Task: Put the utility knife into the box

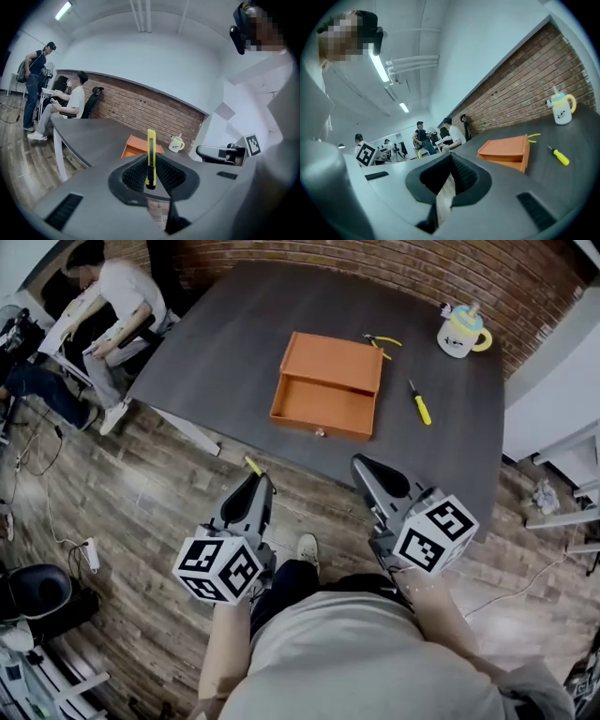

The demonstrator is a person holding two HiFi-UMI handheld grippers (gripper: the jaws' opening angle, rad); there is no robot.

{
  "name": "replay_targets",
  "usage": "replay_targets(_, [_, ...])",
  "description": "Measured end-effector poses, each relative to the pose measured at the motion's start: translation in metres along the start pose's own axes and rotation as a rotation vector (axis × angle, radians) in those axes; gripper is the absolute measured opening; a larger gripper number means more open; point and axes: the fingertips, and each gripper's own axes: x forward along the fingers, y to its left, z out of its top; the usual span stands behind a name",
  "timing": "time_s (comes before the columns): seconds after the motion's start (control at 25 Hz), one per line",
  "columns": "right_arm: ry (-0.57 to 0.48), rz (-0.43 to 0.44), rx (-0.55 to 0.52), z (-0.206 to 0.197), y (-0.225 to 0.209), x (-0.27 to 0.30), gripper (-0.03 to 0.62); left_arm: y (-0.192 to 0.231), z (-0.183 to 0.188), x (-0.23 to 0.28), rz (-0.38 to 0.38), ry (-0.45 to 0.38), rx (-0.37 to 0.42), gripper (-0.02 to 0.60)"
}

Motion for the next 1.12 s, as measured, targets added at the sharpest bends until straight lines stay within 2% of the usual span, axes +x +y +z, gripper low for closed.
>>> replay_targets(0.32, [-0.025, -0.131, -0.008, 0.014, -0.016, 0.037, 0.006, 0.038, 0.018, 0.057, -0.102, 0.073, 0.055, 0.063])
replay_targets(0.68, [-0.021, -0.298, 0.033, 0.007, -0.042, 0.012, 0.006, 0.036, 0.007, 0.089, -0.201, 0.147, 0.039, 0.063])
replay_targets(0.84, [-0.043, -0.338, 0.038, 0.009, -0.050, 0.013, 0.006, 0.043, 0.008, 0.091, -0.191, 0.154, 0.091, 0.063])
replay_targets(0.92, [-0.042, -0.331, 0.040, 0.010, -0.051, 0.020, 0.006, 0.050, 0.008, 0.091, -0.171, 0.159, 0.118, 0.063])
replay_targets(1.12, [-0.013, -0.305, 0.032, 0.009, -0.058, 0.039, 0.006, 0.063, 0.009, 0.100, -0.153, 0.182, 0.126, 0.063])
